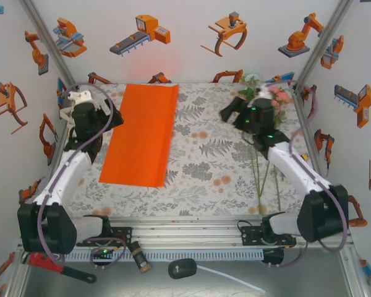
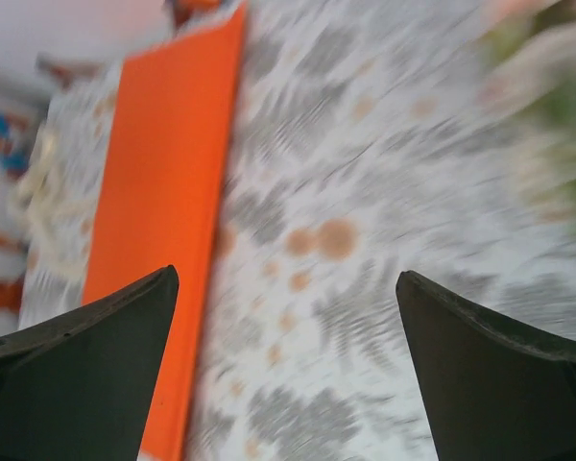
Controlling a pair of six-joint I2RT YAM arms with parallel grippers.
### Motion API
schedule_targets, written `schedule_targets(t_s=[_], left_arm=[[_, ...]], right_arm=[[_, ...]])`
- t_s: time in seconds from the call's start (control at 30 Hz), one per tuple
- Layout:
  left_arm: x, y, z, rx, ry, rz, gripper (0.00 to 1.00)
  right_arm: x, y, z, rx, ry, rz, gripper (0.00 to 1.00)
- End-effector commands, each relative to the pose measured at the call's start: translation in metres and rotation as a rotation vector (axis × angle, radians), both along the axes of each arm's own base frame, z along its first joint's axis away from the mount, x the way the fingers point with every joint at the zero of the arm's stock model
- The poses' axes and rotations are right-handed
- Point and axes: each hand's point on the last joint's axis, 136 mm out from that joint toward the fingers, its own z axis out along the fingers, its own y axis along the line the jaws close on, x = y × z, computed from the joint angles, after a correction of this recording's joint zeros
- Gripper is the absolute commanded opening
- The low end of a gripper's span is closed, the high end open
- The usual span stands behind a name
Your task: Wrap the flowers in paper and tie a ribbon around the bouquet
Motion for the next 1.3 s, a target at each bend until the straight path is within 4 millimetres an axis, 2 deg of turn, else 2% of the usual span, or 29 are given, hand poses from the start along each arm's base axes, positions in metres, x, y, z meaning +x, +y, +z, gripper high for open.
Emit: schedule_targets(t_s=[0.0, 0.03, 0.13, 0.23, 0.33, 0.4, 0.43, 0.5, 0.6, 0.67, 0.77, 0.83, 0.93, 1.1, 1.27], left_arm=[[-0.015, -0.013, -0.074, -0.062, 0.38, -0.099, 0.97], [-0.012, -0.013, -0.077, -0.063, 0.409, -0.108, 0.97], [-0.013, -0.011, -0.09, -0.073, 0.462, -0.105, 0.97], [-0.025, -0.014, -0.097, -0.107, 0.487, -0.105, 0.98], [-0.045, -0.012, -0.099, -0.138, 0.495, -0.074, 0.98], [-0.058, -0.009, -0.1, -0.15, 0.495, -0.047, 0.97], [-0.065, -0.007, -0.1, -0.155, 0.494, -0.032, 0.98], [-0.078, -0.003, -0.101, -0.167, 0.494, 0.001, 0.98], [-0.099, -0.01, -0.105, -0.239, 0.51, 0.015, 0.99], [-0.112, -0.015, -0.109, -0.284, 0.515, 0.014, 0.99], [-0.129, -0.009, -0.111, -0.306, 0.503, 0.066, 0.99], [-0.134, -0.001, -0.112, -0.323, 0.483, 0.115, 0.98], [-0.139, 0.01, -0.113, -0.356, 0.48, 0.184, 0.97], [-0.148, 0.019, -0.117, -0.411, 0.491, 0.25, 0.97], [-0.154, 0.026, -0.122, -0.418, 0.484, 0.285, 0.97]], right_arm=[[-0.029, 0.078, -0.056, 0.012, 0.252, 0.164, 0.85], [-0.033, 0.104, -0.062, -0.006, 0.26, 0.218, 0.85], [-0.048, 0.157, -0.081, -0.11, 0.277, 0.351, 0.83], [-0.069, 0.19, -0.106, -0.249, 0.292, 0.46, 0.82], [-0.091, 0.208, -0.129, -0.391, 0.308, 0.541, 0.82], [-0.105, 0.22, -0.144, -0.398, 0.342, 0.584, 0.81], [-0.11, 0.227, -0.148, -0.386, 0.352, 0.604, 0.78], [-0.117, 0.239, -0.155, -0.37, 0.367, 0.628, 0.73], [-0.126, 0.249, -0.155, -0.416, 0.325, 0.678, 0.67], [-0.14, 0.256, -0.15, -0.524, 0.2, 0.819, 0.67], [-0.169, 0.258, -0.14, -0.773, -0.022, 1.063, 0.68], [-0.189, 0.263, -0.133, -0.857, -0.1, 1.222, 0.71], [-0.207, 0.27, -0.132, -0.898, -0.126, 1.408, 0.73], [-0.213, 0.284, -0.148, -0.929, -0.074, 1.575, 0.73], [-0.209, 0.297, -0.166, -0.908, -0.055, 1.596, 0.73]])
